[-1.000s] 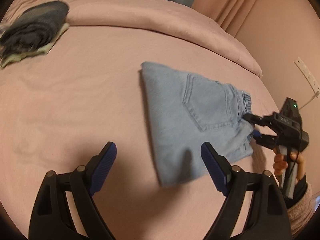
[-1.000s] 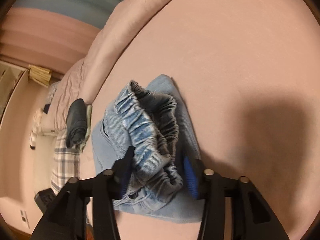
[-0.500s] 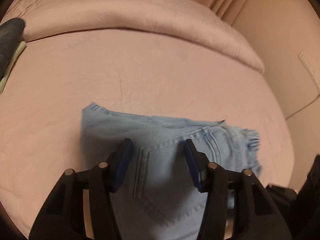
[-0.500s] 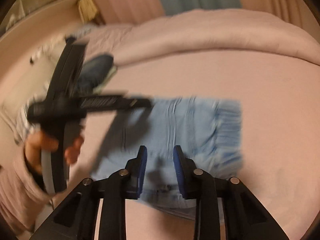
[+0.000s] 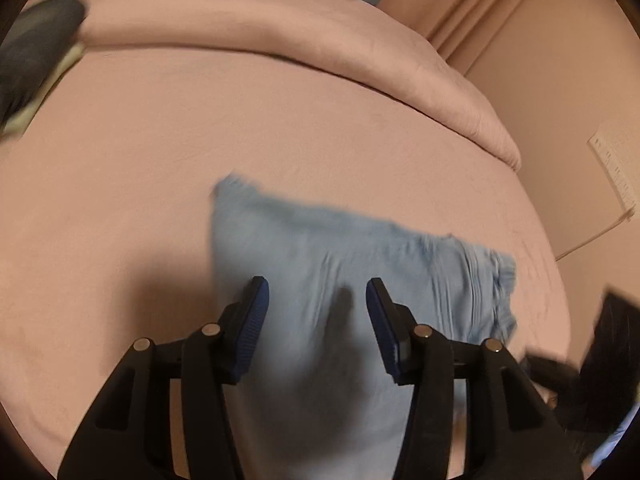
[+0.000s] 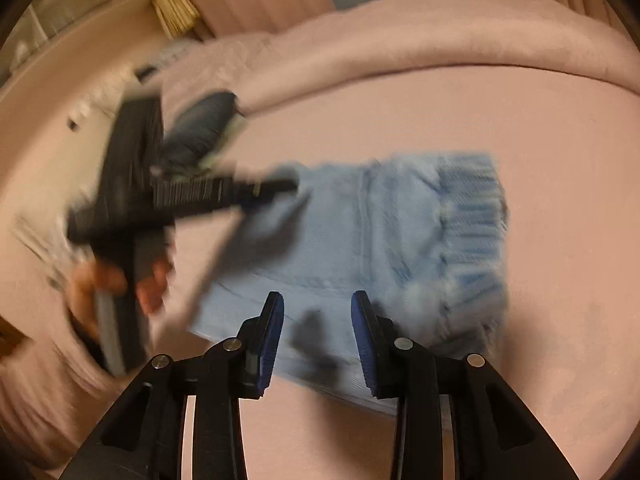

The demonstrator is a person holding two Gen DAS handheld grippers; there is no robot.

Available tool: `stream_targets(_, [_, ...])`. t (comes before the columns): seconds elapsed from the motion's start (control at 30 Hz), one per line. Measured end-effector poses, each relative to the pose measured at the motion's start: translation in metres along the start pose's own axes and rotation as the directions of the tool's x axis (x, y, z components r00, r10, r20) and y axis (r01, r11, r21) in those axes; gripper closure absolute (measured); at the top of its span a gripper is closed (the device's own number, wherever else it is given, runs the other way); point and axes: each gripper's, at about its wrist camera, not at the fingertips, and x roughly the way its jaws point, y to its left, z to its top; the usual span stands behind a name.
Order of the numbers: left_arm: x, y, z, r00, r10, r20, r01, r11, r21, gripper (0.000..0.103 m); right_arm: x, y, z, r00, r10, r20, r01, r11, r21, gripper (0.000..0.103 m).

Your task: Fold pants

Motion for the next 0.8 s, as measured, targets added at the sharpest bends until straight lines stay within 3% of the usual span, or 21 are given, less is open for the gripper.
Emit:
stream_targets(0.1, [-0.014, 0.012, -0.028, 0.999, -0.029, -0.016, 0.029, 0.999, -0.04, 0.066, 0.011, 0.004, 0.019, 0.999, -0.032, -0.005, 0.032, 0.999, -0.014, 0.067])
stream_targets(0.23, [-0.027, 0.019, -0.06, 0.998, -0.062, -0.028, 0.06, 0.995, -0.08, 0.084, 0.048, 0.026, 0.053, 0.999, -0.02, -0.046, 0.016, 0.996, -0.087, 0.067])
stream_targets(0.3, [-0.028, 0.022, -0.07, 0.997, -0.066, -0.041, 0.062, 0.993, -0.102, 0.087, 0.069, 0.033, 0.073, 0.997, -0.005, -0.08, -0.004, 0.995, -0.102, 0.067])
stream_targets(0.4, [-0.028, 0.027, -0.082, 0.997, -0.066, -0.04, 0.06, 0.99, -0.131, 0.094, 0.102, 0.046, 0.09, 0.991, -0.064, -0.114, 0.045, 0.986, -0.158, 0.067])
stream_targets(0.57, [-0.035, 0.033, -0.096, 0.997, -0.077, -0.026, 0.072, 0.984, -0.164, 0.095, 0.16, 0.041, 0.09, 0.945, -0.209, -0.253, 0.159, 0.966, -0.206, 0.072])
stream_targets(0.6, [-0.038, 0.032, -0.099, 0.996, -0.084, -0.031, 0.078, 0.984, -0.163, 0.095, 0.157, 0.04, 0.093, 0.949, -0.215, -0.232, 0.171, 0.965, -0.198, 0.077])
stream_targets(0.7, [-0.044, 0.03, -0.102, 0.995, -0.093, -0.03, 0.088, 0.984, -0.157, 0.095, 0.138, 0.028, 0.106, 0.96, -0.237, -0.149, 0.22, 0.968, -0.117, 0.077])
stream_targets(0.73, [-0.048, 0.031, -0.104, 0.995, -0.099, -0.028, 0.093, 0.983, -0.157, 0.095, 0.128, 0.023, 0.108, 0.966, -0.215, -0.14, 0.206, 0.976, -0.075, 0.077])
stream_targets(0.8, [-0.055, 0.036, -0.105, 0.993, -0.115, -0.022, 0.109, 0.976, -0.191, 0.085, 0.098, 0.016, 0.104, 0.984, -0.142, -0.106, 0.14, 0.99, -0.025, 0.074])
